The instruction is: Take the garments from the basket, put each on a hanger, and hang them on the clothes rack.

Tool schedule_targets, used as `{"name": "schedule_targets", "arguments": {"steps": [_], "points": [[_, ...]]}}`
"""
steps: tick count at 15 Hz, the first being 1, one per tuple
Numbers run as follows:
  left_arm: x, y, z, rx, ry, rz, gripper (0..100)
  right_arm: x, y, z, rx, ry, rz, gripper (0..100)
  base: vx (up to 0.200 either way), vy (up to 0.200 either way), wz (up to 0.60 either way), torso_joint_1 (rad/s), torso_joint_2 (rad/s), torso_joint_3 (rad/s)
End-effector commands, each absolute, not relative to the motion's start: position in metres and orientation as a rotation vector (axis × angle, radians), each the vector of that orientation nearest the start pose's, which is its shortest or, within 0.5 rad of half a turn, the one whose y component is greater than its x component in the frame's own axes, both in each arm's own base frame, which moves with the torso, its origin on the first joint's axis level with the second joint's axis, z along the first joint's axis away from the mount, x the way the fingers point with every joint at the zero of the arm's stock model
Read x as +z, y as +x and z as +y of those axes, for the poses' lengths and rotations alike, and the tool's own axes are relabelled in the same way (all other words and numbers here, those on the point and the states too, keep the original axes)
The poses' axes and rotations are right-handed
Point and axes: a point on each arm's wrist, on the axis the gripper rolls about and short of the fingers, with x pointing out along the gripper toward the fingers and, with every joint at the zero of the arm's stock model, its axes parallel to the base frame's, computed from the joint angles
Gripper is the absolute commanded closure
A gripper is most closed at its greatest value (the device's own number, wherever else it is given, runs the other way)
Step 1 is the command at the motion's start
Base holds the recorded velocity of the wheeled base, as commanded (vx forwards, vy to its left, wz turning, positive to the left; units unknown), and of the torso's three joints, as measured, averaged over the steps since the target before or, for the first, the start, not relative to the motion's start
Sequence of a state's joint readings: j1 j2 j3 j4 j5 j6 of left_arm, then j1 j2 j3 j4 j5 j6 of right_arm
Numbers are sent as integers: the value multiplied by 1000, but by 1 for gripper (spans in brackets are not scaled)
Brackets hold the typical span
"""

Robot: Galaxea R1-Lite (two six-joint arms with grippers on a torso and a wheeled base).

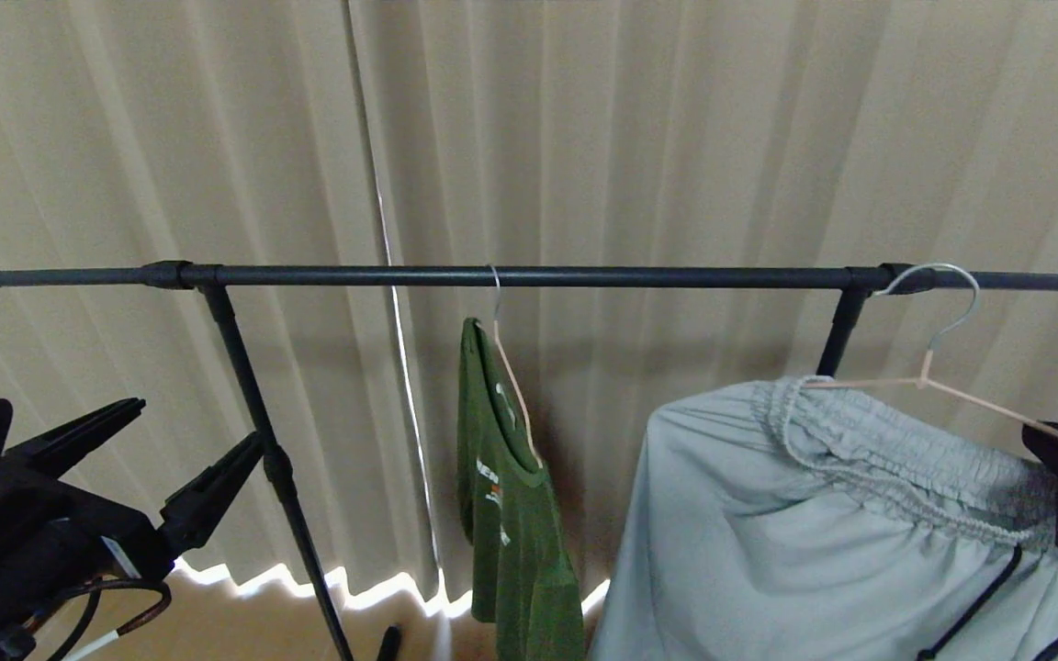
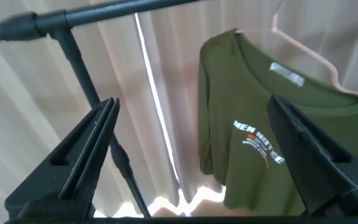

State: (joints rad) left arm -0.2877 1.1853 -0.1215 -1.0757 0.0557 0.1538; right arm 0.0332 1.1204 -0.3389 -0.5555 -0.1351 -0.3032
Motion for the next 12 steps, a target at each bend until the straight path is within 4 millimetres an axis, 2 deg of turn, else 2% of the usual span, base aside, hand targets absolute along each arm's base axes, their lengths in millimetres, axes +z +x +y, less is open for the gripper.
{"name": "schedule_targets", "arguments": {"steps": [1,3,5,9,12], "points": [[166,132,-38,-232,147,-50,0,183,202,8,-44,-330,298,100,0,0,0,0,0,0],[169,129,-37,-229,144,-68,0,180,233,12,-101,-347,340,100,0,0,0,0,0,0],[170,127,-36,-228,147,-79,0,174,256,16,-163,-366,370,100,0,0,0,0,0,0],[170,127,-36,-227,166,-78,0,163,278,17,-179,-358,406,100,0,0,0,0,0,0],[170,127,-36,-227,164,-78,0,159,278,18,-175,-361,419,100,0,0,0,0,0,0]]}}
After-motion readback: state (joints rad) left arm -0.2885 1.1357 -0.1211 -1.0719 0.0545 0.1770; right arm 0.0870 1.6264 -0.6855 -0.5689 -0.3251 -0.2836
